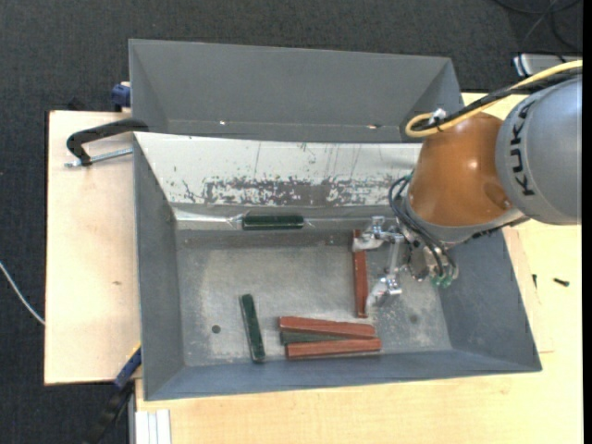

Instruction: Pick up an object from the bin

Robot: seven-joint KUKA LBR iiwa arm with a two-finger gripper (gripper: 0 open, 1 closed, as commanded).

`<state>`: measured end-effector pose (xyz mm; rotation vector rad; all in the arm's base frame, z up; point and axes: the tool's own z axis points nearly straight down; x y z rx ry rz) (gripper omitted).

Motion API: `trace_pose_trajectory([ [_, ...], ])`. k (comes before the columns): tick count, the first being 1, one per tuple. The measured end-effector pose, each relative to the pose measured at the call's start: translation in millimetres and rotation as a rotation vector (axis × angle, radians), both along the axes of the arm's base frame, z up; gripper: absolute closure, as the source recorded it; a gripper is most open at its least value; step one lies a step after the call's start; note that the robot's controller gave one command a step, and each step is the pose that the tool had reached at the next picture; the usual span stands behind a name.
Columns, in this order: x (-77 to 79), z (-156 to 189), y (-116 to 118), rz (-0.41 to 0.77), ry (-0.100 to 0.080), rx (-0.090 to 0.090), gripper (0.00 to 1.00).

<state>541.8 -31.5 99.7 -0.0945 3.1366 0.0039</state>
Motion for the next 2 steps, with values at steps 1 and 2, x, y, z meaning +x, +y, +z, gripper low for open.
trace_pose_trajectory([
  [1,9.8,8,-39,-0.039,-0.007,-0.005,0.00],
  [2,7.9,-9,-29,0.096,-0.003,-0.004,0.00],
])
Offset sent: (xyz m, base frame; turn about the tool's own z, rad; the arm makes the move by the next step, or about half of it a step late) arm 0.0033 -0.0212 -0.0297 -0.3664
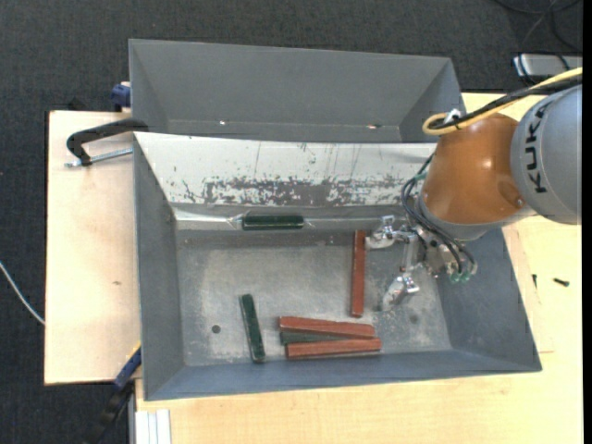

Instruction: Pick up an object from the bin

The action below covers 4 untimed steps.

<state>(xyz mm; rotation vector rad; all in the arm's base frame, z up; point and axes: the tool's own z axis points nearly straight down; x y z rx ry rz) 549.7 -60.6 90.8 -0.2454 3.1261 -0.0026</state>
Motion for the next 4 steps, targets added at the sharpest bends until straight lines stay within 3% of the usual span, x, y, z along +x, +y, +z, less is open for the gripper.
trace_pose_trajectory([
  [1,28.6,-13,58,0.296,0.005,-0.006,1.00],
  [2,28.8,-13,58,0.296,0.005,-0.006,1.00],
  [3,32.6,29,70,0.301,0.000,0.001,0.00],
  [4,32.4,28,70,0.301,0.000,0.001,0.00],
])
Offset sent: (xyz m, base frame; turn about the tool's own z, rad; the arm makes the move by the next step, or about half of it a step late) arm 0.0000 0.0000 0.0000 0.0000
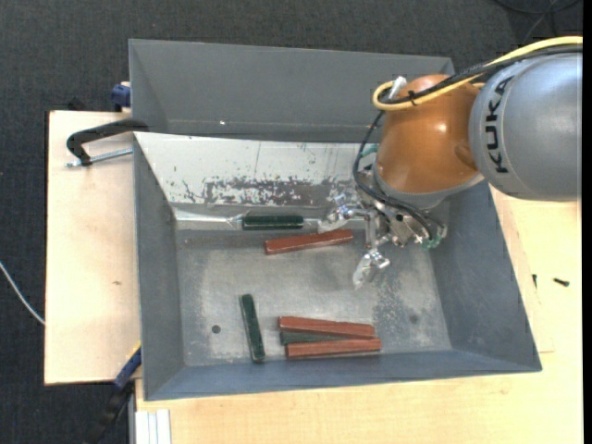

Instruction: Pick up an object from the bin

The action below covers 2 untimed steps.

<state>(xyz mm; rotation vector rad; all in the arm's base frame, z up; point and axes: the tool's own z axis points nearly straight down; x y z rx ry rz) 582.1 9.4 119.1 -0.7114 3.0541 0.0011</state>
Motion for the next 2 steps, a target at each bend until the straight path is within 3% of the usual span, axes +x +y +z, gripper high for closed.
trace_pose_trajectory([
  [1,23.7,-40.5,25.2,0.073,-0.004,-0.005,1.00],
  [2,23.7,-40.4,25.1,0.073,-0.004,-0.005,1.00],
])
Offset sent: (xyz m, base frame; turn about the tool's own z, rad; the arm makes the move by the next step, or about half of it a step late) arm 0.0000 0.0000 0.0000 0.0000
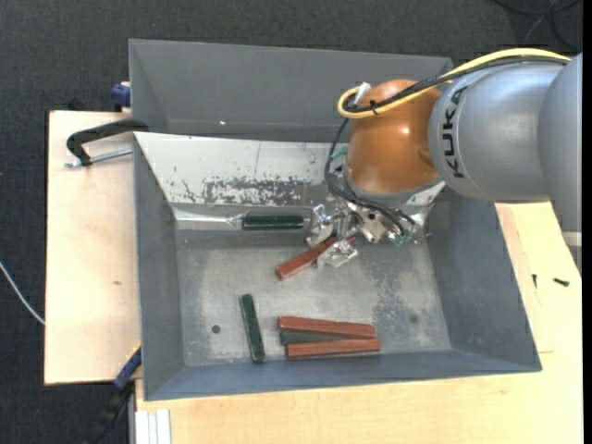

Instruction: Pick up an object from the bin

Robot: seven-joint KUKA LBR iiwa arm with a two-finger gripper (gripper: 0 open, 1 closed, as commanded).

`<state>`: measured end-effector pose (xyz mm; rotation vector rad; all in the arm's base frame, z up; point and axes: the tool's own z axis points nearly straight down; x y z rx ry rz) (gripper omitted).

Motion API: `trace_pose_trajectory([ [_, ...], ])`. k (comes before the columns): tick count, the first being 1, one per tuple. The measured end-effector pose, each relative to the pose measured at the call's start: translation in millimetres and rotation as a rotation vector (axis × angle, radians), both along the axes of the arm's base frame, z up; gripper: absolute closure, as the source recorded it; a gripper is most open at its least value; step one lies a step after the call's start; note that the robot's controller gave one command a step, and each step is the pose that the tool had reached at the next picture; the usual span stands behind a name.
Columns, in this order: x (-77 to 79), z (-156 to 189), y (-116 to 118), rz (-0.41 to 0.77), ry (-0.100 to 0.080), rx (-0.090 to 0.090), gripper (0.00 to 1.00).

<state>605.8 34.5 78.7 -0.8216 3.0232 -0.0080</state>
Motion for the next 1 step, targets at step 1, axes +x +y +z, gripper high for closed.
trace_pose_trajectory([
  [1,-10.5,160.9,-3.0,-0.038,0.000,0.005,1.00],
])
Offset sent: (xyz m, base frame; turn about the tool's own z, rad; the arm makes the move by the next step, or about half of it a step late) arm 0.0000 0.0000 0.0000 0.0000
